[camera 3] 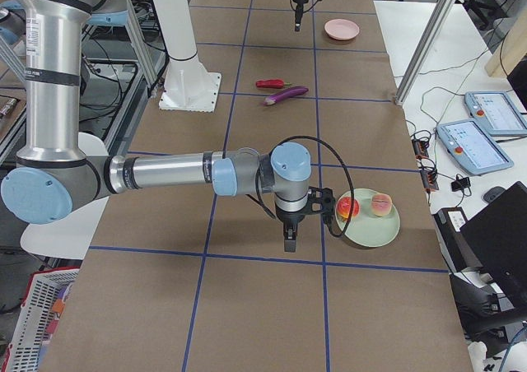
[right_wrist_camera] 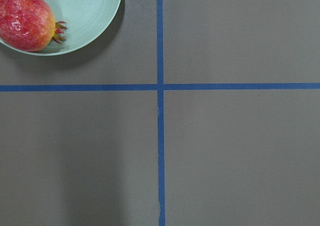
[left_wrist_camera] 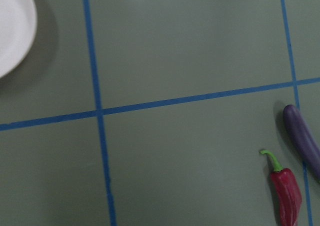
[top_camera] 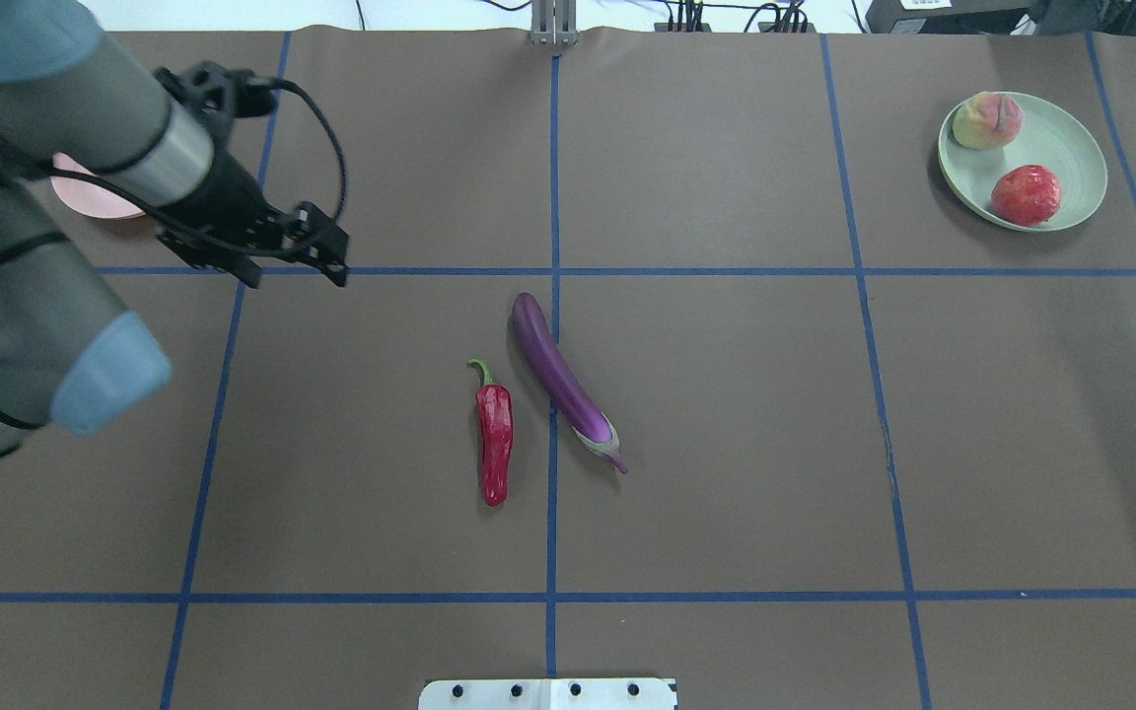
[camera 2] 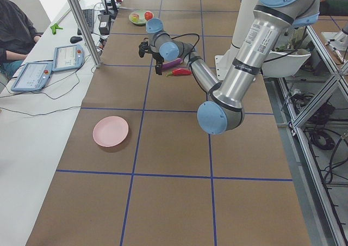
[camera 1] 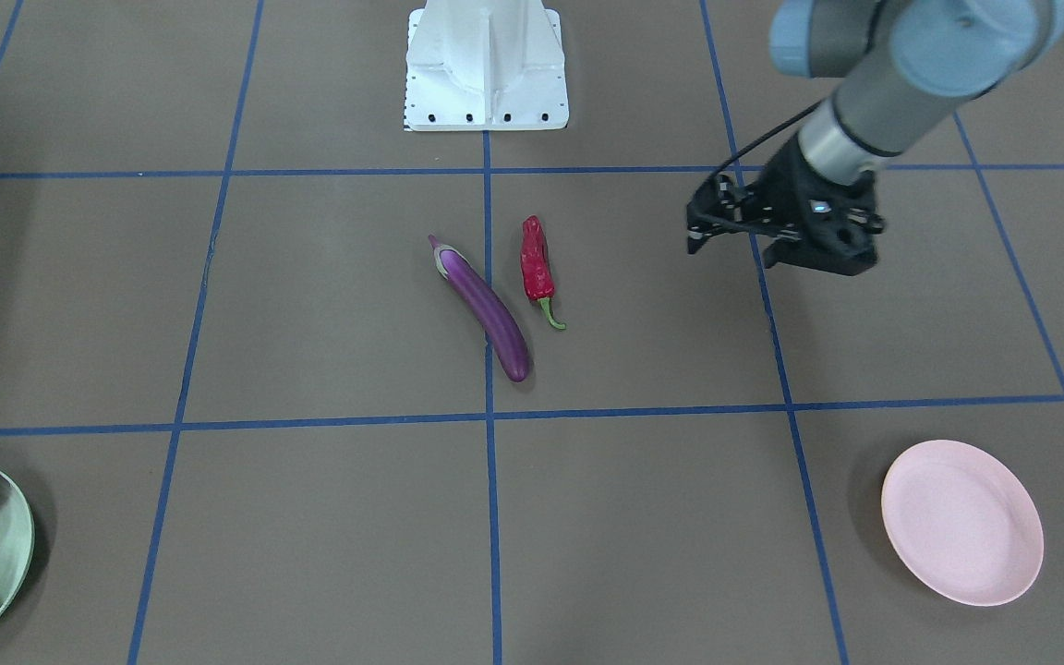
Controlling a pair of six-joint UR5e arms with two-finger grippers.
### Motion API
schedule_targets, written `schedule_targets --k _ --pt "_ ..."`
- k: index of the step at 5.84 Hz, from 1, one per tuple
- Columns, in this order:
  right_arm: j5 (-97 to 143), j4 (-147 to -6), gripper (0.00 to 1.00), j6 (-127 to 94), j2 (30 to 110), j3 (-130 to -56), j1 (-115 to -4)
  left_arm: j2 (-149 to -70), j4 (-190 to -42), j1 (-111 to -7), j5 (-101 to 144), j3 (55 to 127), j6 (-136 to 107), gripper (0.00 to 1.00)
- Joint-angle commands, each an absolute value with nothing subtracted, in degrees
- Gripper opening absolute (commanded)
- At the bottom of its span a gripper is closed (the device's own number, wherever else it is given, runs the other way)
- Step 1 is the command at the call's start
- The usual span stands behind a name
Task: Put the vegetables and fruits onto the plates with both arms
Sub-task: 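Reach the left gripper down and grasp the red chili pepper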
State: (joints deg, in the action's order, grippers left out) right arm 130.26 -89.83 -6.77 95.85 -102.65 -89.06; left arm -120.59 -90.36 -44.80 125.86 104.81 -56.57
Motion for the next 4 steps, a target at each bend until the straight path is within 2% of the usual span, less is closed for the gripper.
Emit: schedule_targets --k 1,4 --pt "130.34 -89.82 0.99 -6.85 95.98 -102.66 -89.03 -129.25 -90.44 -32.13 113.70 95.06 -65.10 1.00" --pt "130.61 -89.82 0.99 -6.86 96.59 -103.62 -89.03 -131.22 -90.53 -30.59 113.82 93.34 -65.30 1.00"
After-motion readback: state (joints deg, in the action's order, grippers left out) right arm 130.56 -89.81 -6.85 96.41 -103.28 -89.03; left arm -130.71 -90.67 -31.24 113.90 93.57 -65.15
